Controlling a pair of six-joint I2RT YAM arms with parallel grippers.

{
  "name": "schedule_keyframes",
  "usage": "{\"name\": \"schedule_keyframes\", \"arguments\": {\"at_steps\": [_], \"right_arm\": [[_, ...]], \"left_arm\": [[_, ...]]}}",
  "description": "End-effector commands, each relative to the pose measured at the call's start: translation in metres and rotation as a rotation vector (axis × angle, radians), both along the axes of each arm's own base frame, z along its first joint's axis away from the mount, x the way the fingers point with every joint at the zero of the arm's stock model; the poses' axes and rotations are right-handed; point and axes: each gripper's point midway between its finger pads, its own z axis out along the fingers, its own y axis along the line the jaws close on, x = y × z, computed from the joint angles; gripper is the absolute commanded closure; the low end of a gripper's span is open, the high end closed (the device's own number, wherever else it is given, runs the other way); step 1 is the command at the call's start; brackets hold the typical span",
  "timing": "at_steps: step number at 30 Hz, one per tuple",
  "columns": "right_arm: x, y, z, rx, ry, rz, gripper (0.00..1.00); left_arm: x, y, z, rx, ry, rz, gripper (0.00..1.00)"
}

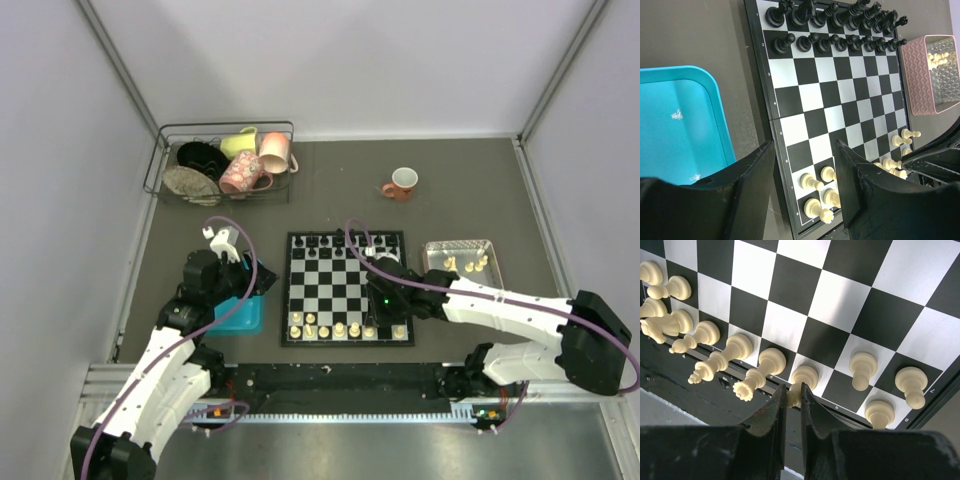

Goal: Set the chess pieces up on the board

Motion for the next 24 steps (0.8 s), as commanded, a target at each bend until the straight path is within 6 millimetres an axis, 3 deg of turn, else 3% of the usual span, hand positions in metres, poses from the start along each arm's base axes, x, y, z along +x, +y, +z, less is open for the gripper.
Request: {"name": "schedule_keyframes", "arguments": {"at_steps": [1,7,12,18,24], "right_arm": [[-0.0017,0.0043,-0.0051,0.002,-0.006,0.005,0.99],[-0.0022,0.0043,-0.0062,-0.001,-0.004,0.007,0.83],[-0.0022,0.0039,-0.006,0.0,-0.006,0.006,0.76],[-0.0032,0.0045,-0.0033,0.008,-0.006,0.014,0.75],[-0.0067,0.0022,-0.0055,0.006,0.005,0.021,0.82]], "left_arm": [[0.0046,-0.0008,0.0073,-0.006,-0.048,-0.008,0.44],[0.0052,-0.0007,0.0082,-0.006,-0.053,-0.006,0.44],[0.0052,-0.0007,0.0082,-0.006,-0.053,-0.006,0.44],[0.0048,-0.0009,0.0079,-0.007,-0.053,-0.008,0.44],[0.0048,-0.0009,0.0076,-0.006,-0.051,-0.008,0.44]]}}
